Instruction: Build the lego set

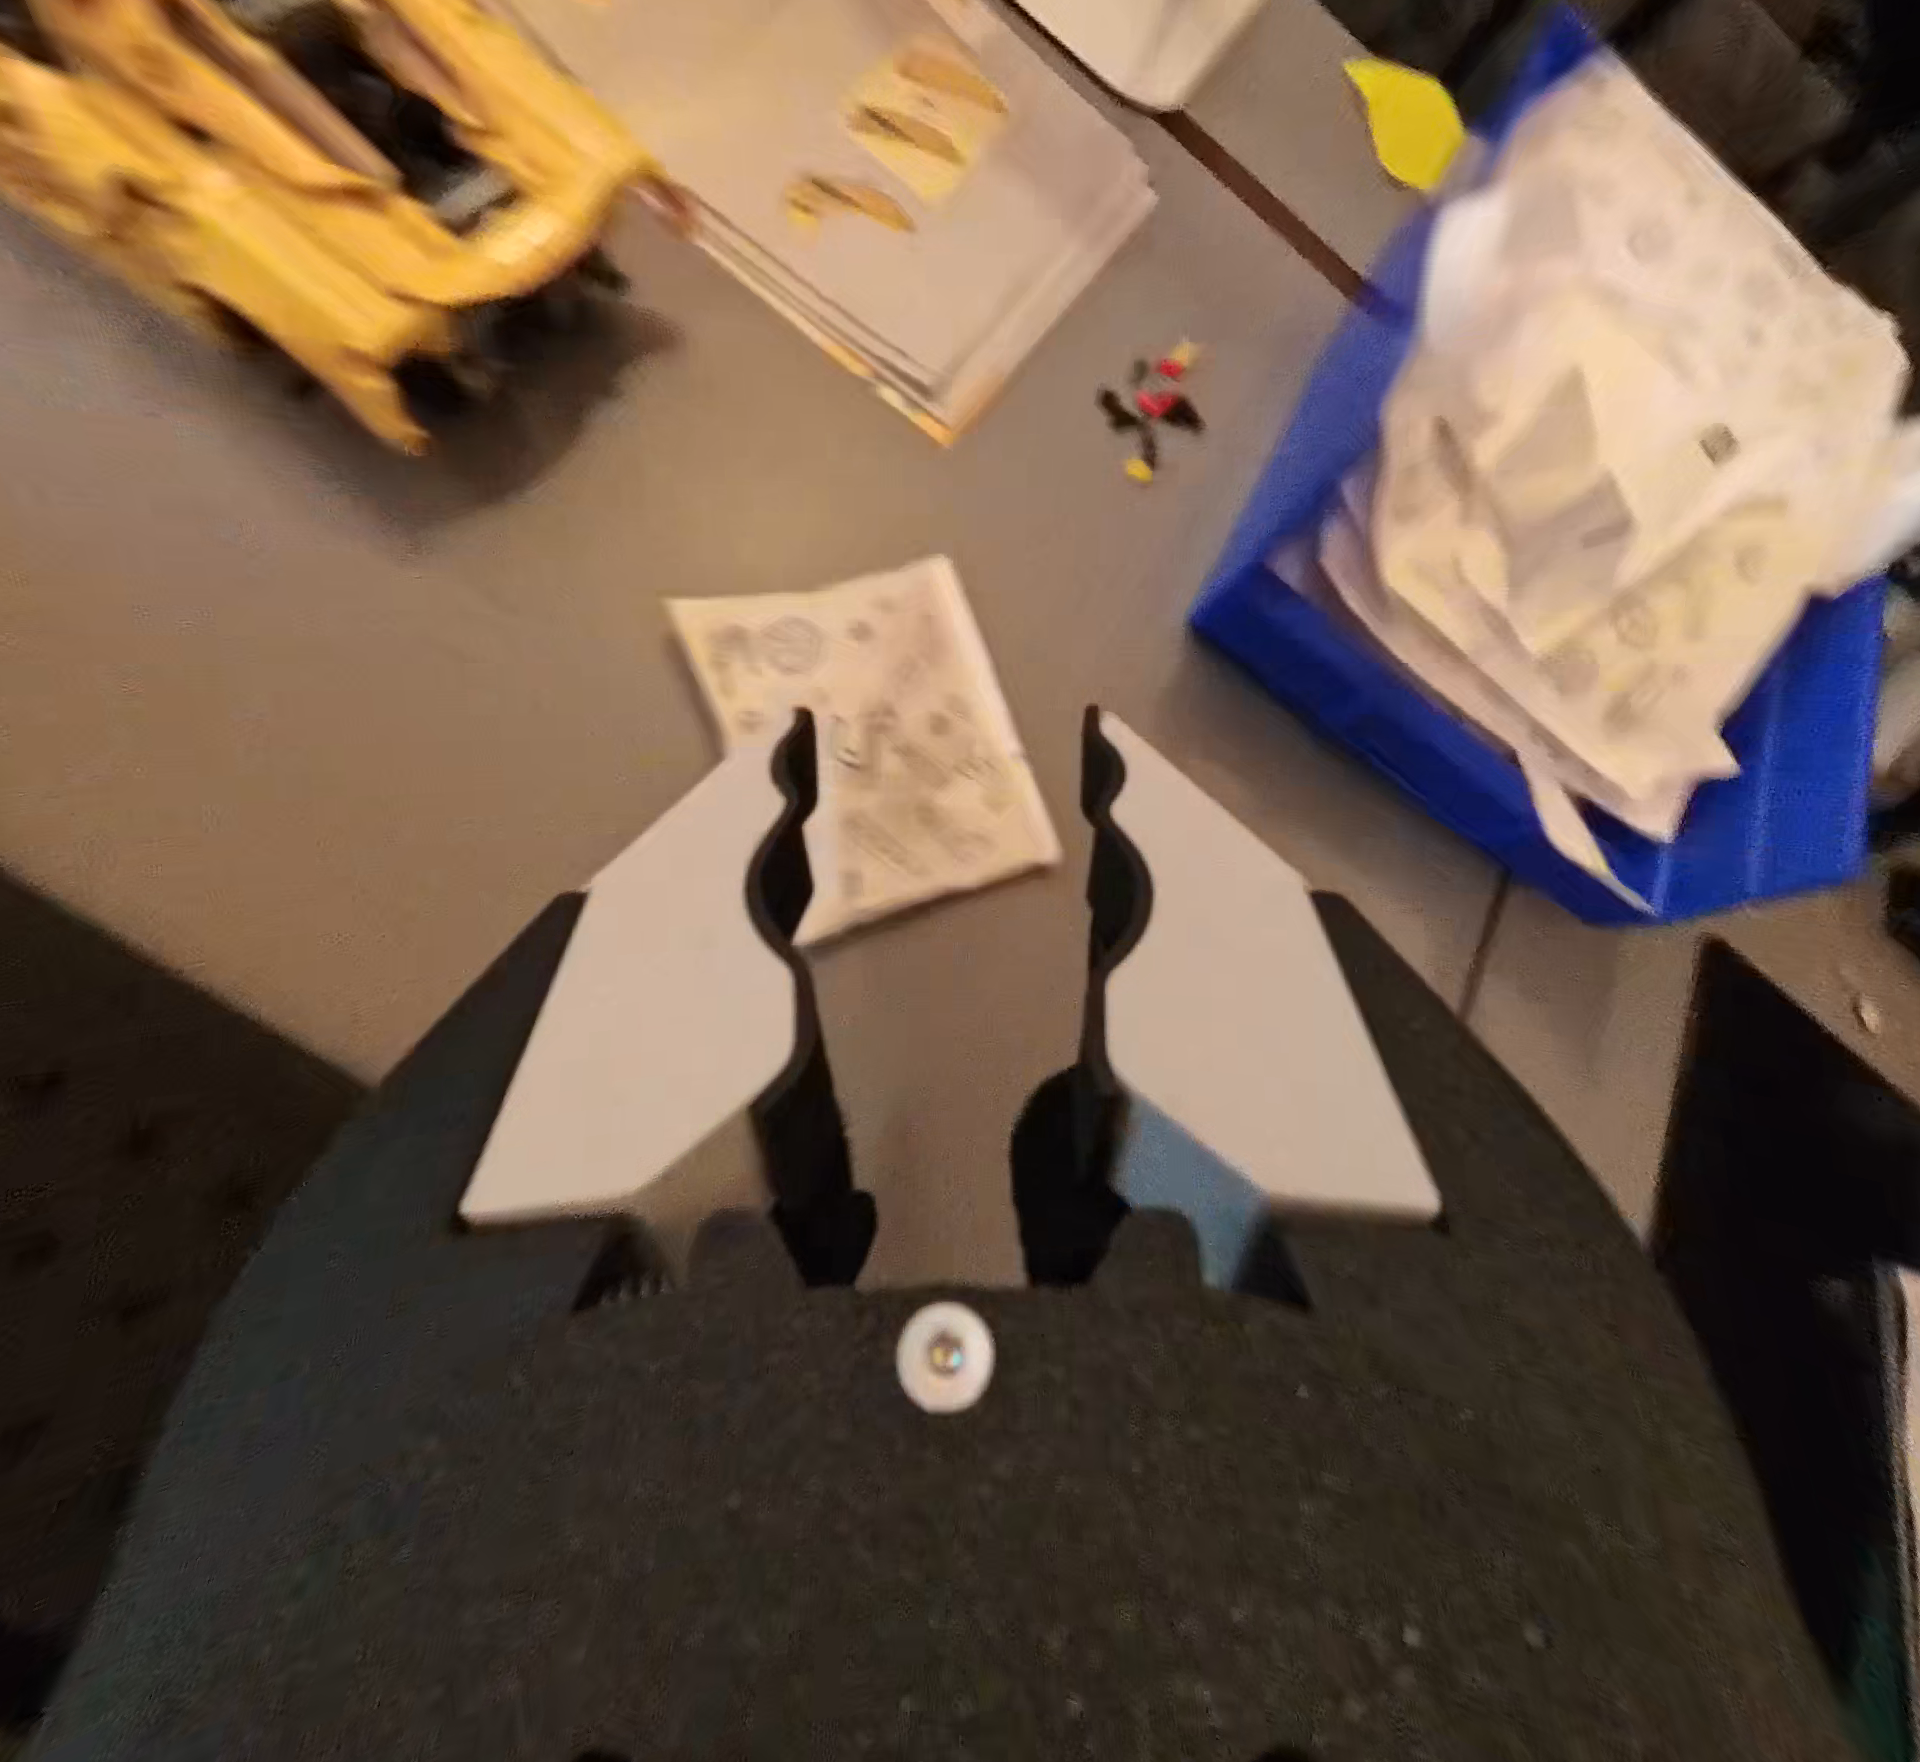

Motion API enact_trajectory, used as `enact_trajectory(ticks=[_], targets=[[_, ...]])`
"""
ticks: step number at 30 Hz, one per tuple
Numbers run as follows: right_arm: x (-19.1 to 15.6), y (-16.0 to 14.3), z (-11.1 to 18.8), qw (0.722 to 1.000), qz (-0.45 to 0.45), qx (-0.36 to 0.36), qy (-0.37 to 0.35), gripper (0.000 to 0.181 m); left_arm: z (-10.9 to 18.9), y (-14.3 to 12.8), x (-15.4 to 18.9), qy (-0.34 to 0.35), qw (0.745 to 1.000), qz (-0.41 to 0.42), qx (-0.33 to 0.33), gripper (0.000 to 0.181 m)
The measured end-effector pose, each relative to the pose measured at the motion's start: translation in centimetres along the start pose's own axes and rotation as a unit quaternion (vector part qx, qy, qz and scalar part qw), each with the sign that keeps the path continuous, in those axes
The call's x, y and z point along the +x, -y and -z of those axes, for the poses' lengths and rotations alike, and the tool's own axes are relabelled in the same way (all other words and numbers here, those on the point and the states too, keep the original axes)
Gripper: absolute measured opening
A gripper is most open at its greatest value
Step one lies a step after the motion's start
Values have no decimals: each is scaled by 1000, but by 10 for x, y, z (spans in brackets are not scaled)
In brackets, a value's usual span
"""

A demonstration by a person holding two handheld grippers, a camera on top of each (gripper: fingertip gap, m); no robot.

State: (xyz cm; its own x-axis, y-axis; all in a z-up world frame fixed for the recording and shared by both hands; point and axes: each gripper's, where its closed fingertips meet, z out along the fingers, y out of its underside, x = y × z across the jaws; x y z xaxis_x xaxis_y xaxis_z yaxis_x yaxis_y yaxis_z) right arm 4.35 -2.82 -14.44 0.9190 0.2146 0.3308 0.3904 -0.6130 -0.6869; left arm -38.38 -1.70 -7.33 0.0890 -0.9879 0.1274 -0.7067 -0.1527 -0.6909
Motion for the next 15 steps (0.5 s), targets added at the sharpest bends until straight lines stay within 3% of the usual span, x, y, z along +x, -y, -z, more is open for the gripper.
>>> enact_trajectory(ticks=[3,5,8,12,15], targets=[[-96,43,6,983,52,85,153,50,7,9,4,-9,1000,0,21,0],[-167,65,9,948,97,151,262,50,14,16,11,-24,999,2,41,0],[-248,90,13,891,147,232,361,50,31,26,24,-56,995,5,77,0],[-295,128,21,838,164,327,404,36,59,31,35,-90,988,9,124,0],[-312,144,25,823,139,325,444,31,80,24,23,-84,983,35,157,0]])
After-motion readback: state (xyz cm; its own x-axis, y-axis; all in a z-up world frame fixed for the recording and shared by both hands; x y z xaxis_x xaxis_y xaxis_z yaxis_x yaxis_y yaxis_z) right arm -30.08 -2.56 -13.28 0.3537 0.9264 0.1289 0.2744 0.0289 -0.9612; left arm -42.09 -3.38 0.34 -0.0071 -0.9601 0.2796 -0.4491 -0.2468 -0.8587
